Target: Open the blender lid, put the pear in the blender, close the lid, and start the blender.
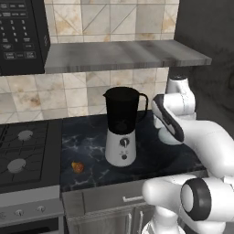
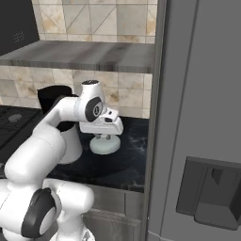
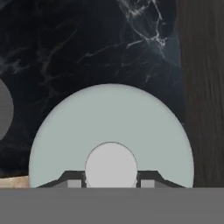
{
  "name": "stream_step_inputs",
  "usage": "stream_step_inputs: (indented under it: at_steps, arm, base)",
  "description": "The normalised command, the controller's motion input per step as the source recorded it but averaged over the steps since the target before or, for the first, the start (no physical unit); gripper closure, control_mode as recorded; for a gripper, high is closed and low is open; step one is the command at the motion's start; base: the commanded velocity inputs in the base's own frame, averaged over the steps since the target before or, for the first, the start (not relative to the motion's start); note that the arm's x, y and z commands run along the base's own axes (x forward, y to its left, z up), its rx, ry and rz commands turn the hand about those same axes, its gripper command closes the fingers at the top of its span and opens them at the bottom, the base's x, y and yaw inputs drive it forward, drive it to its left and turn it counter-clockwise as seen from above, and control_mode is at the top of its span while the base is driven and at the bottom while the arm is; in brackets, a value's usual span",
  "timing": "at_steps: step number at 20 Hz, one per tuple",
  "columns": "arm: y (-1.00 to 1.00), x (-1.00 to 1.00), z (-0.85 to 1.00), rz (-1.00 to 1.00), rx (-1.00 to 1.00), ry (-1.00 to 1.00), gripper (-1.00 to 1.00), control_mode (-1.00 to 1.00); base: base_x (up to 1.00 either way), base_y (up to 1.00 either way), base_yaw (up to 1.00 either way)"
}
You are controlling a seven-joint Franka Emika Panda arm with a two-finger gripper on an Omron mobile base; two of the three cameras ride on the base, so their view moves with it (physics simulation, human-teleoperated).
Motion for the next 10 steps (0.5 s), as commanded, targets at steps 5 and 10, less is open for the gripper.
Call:
stream_step_inputs:
  at_steps: [5, 10]
  arm:
    - [-0.13, 0.12, -0.44, 0.00, 0.00, 0.01, 1.00, -1.00]
    - [-0.09, 0.28, -0.38, 0.00, 0.00, 0.00, 1.00, -1.00]
  base:
    - [0.00, 0.00, 0.00]
    - [0.00, 0.00, 0.00]
